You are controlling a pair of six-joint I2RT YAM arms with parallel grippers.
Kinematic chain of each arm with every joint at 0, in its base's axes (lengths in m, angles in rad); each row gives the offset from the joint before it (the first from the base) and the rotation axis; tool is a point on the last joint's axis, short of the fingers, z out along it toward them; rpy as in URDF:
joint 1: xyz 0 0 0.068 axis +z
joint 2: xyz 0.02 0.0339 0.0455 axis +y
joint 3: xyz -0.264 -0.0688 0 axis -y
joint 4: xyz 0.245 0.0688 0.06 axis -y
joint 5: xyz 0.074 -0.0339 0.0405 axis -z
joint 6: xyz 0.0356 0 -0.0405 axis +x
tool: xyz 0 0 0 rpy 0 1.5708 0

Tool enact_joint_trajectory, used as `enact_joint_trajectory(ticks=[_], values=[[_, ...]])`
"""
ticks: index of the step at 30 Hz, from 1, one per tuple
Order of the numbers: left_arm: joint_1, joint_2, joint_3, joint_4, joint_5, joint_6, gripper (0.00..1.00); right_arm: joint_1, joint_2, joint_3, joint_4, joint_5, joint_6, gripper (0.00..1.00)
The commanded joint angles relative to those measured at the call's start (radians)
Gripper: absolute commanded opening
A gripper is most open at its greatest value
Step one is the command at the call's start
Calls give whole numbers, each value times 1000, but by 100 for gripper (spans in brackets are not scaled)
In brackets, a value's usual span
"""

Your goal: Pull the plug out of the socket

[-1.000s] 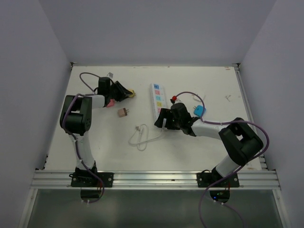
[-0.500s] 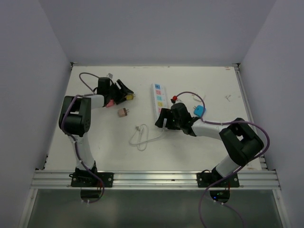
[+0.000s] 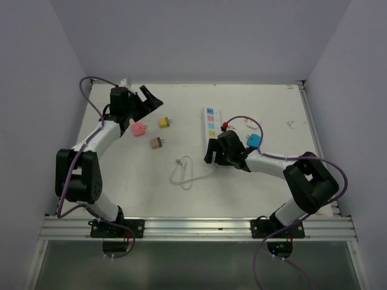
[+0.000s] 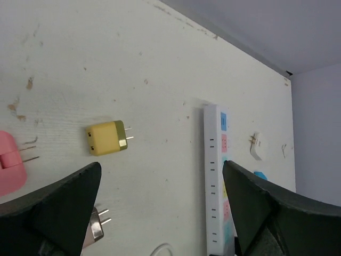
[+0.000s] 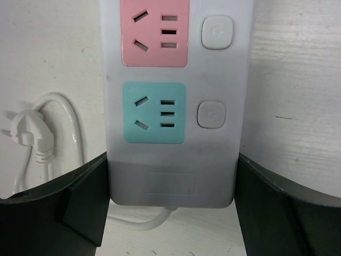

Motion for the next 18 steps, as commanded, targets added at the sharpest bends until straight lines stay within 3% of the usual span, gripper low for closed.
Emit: enact_joint_trajectory(ticks=[1, 5, 14, 17, 18], values=[[2, -210, 2, -122, -108, 133, 100, -5, -1, 11, -230, 104, -22, 0], [2, -397, 1, -248, -238, 257, 100, 28, 32, 88, -332, 154, -67, 0], [4, -730, 47, -446, -390, 379, 99, 101, 172, 218, -485, 273, -55, 2], [4, -783, 79, -498, -413, 403, 100, 105, 177, 229, -488, 273, -52, 21], [4, -793, 94, -520, -418, 417, 100, 107, 173, 234, -486, 270, -50, 37]])
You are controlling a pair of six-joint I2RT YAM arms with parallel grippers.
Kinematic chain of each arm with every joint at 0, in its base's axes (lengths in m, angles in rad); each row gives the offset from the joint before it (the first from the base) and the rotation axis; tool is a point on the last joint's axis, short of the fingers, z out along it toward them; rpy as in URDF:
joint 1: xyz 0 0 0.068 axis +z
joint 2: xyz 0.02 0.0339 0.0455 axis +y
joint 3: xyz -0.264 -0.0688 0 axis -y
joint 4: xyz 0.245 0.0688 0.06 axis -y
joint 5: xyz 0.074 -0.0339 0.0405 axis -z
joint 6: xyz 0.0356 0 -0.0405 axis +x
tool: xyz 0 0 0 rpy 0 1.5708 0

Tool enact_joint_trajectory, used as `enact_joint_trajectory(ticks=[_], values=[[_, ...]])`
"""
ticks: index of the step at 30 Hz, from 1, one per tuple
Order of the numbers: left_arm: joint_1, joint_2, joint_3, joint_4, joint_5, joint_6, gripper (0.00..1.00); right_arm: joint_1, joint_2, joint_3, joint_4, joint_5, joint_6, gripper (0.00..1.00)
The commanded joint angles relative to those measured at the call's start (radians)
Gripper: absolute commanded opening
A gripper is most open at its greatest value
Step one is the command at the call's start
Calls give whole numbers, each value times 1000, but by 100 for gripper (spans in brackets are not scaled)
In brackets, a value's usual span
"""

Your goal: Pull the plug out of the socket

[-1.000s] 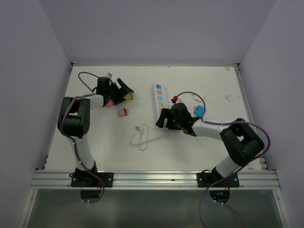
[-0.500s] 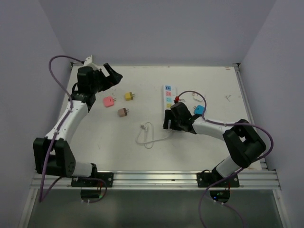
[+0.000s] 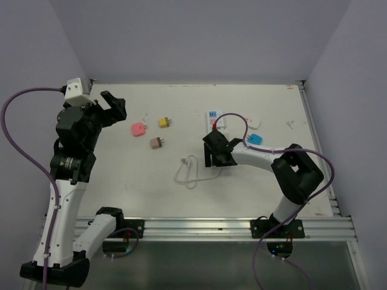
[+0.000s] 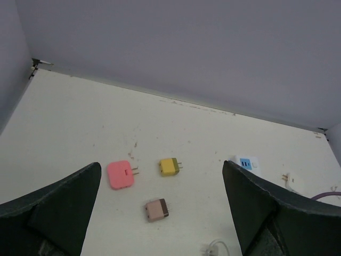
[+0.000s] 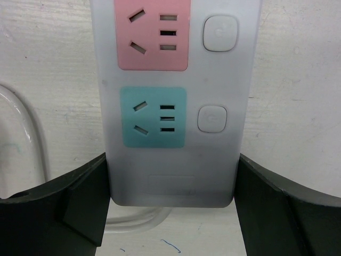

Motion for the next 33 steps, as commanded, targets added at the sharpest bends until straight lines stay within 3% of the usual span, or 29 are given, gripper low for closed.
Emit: enact_joint_trajectory(ticks=[1, 3, 4, 6, 9, 18, 33], values=[[4, -38, 66, -111, -63, 76, 100, 9, 28, 6, -99, 20, 7, 44], [4, -46, 83, -128, -69, 90, 100, 9, 20, 11, -97, 15, 4, 59], [4, -53, 96, -139, -73, 93, 100, 9, 14, 14, -99, 14, 4, 74], [4, -60, 109, -151, -80, 98, 100, 9, -4, 23, -106, 12, -1, 90], [4, -67, 145, -169, -72, 99, 100, 9, -34, 43, -125, 11, -4, 99], [-12, -80, 266, -228, -84, 118, 100, 9, -225, 104, -214, 98, -33, 99], [-47, -121, 484, -321, -173, 153, 100, 9, -845, 270, -422, 448, -258, 99]])
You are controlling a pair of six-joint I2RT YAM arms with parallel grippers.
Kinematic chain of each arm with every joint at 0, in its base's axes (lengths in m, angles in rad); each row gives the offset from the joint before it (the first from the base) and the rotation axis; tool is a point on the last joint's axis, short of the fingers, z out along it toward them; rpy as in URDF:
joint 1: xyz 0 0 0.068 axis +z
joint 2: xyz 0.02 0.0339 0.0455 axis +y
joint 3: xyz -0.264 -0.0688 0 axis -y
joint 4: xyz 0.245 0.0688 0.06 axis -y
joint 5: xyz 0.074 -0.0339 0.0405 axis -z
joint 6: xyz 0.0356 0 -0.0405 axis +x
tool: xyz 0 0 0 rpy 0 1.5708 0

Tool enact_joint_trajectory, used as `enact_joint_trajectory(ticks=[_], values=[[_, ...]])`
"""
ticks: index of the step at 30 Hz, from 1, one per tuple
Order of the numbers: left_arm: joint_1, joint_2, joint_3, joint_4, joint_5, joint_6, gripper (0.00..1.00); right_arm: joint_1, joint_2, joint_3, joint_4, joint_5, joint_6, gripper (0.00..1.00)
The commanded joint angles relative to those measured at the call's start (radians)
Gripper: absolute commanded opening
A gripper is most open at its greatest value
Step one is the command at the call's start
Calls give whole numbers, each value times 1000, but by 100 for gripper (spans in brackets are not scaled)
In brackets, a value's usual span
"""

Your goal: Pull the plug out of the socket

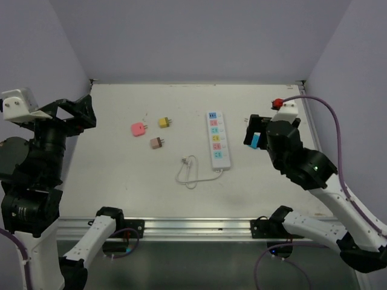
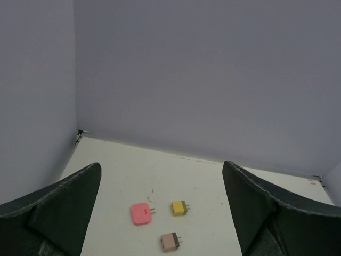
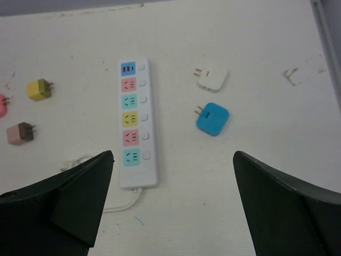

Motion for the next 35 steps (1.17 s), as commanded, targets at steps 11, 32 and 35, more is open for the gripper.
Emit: enact_joint_trajectory(ticks=[11, 32, 35], values=[[-48, -37, 92, -48, -135, 55, 100, 1, -426, 79, -68, 210, -303, 99], [-72, -42, 60, -21, -195, 60, 100, 1, -561, 13, 54, 237, -408, 99], [-72, -40, 55, -16, -195, 60, 100, 1, -560, 7, 61, 237, -408, 99]])
